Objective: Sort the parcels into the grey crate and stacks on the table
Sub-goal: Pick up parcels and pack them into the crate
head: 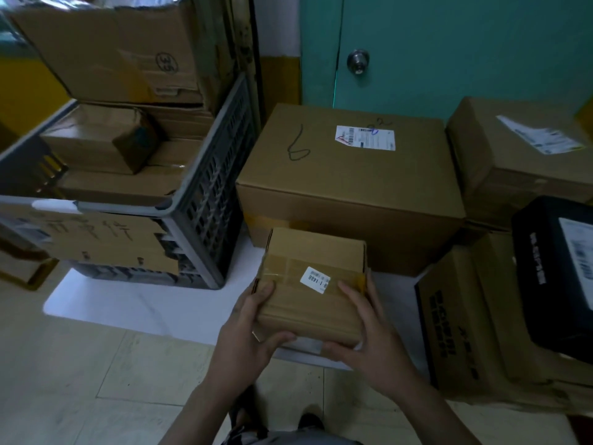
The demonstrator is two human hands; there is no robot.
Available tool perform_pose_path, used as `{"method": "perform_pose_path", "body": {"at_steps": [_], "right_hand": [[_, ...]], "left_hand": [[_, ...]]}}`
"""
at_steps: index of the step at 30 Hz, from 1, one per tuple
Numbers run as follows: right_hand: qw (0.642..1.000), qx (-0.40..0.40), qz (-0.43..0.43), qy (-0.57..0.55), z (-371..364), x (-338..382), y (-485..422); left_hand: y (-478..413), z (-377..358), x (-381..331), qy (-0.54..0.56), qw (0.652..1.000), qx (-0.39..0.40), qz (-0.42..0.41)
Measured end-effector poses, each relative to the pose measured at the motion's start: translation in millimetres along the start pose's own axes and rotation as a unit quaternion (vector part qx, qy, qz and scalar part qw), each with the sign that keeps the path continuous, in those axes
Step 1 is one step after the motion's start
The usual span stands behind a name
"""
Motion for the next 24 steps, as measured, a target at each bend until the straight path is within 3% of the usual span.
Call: {"method": "perform_pose_path", "body": {"at_steps": [16,20,24], "right_hand": [[0.997,-0.034,-0.024,-0.066,-2,-16,-11],[0.984,-0.067,-0.046,-0.157,-15,-32,-4],[0.963,-0.153,-0.062,-0.213,-11,-32,4]], "left_hand": [[-15,11,2,-0.013,1.0,-0.001,-0.005],[-9,11,-1,0.031,0.999,-0.017,-0.007],[-6,16,1,0.129,0.989,-0.062,0.044]]}}
Point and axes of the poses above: each hand's wrist, its own y-axis away from the middle knuckle, its own z-axis out of the back of the hand, x = y × z, the point moved 10 cm from there along -y, towards the middle knuckle, and after that the axes turned 15 degrees about x, right-handed, at the moved point
